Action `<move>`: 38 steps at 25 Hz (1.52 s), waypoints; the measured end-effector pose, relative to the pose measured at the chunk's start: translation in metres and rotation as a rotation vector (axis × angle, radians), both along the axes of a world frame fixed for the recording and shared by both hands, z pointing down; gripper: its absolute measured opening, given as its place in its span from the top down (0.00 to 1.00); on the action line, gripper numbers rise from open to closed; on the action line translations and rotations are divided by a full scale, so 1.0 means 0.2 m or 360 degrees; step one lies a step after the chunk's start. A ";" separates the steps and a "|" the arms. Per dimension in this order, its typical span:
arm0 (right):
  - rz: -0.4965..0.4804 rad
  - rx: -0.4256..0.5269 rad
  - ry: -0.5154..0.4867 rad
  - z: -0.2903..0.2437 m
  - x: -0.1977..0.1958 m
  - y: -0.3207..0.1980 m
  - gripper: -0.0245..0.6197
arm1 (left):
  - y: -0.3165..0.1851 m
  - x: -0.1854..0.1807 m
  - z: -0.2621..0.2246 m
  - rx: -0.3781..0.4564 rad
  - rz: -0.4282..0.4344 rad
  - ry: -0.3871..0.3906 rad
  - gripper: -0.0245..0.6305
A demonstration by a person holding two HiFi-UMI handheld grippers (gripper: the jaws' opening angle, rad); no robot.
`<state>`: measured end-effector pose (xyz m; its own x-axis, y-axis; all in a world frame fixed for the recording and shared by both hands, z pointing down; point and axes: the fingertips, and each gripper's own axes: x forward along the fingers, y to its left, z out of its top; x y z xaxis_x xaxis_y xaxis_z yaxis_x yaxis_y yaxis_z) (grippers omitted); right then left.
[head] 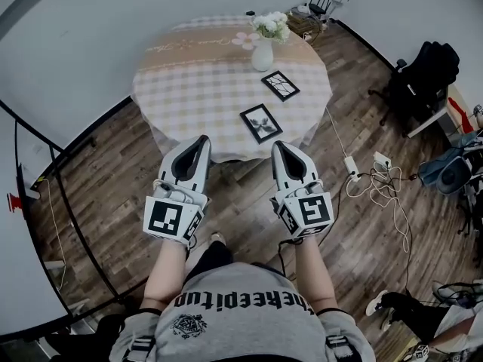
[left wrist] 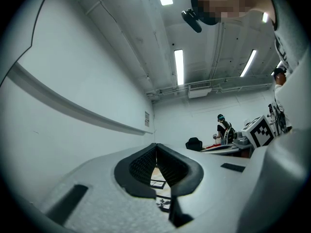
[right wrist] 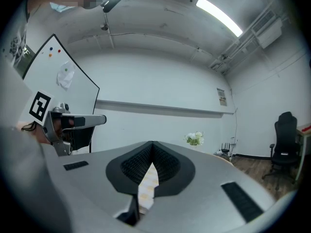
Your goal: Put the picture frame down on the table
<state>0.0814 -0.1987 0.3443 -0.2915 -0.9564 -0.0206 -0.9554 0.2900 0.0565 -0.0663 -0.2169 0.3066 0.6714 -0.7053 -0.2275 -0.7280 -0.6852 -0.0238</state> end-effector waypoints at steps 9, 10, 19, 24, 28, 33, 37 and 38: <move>-0.0105 0.0008 -0.0003 -0.02 0.10 0.32 0.95 | 0.34 0.11 -0.01 0.0004 -0.0070 -0.0004 0.94; -0.0115 0.0006 -0.0002 -0.02 0.11 0.37 0.95 | 0.38 0.12 -0.01 0.0006 -0.0075 -0.0003 0.94; -0.0149 0.0017 -0.0012 -0.02 0.18 0.71 0.95 | 0.75 0.22 -0.02 0.0021 -0.0100 -0.0011 0.94; -0.0160 0.0031 -0.0015 -0.02 0.20 0.85 0.95 | 0.90 0.25 -0.02 0.0028 -0.0106 -0.0022 0.94; -0.0171 0.0050 -0.0017 -0.04 0.22 0.92 0.95 | 0.97 0.27 -0.04 0.0049 -0.0116 -0.0025 0.94; -0.0171 0.0066 -0.0030 -0.05 0.24 0.97 0.95 | 1.03 0.27 -0.05 0.0054 -0.0143 -0.0022 0.94; -0.0171 0.0068 -0.0036 -0.05 0.25 1.00 0.95 | 1.05 0.27 -0.04 0.0047 -0.0155 -0.0020 0.94; -0.0171 0.0067 -0.0035 -0.05 0.26 1.00 0.95 | 1.06 0.28 -0.04 0.0047 -0.0156 -0.0019 0.94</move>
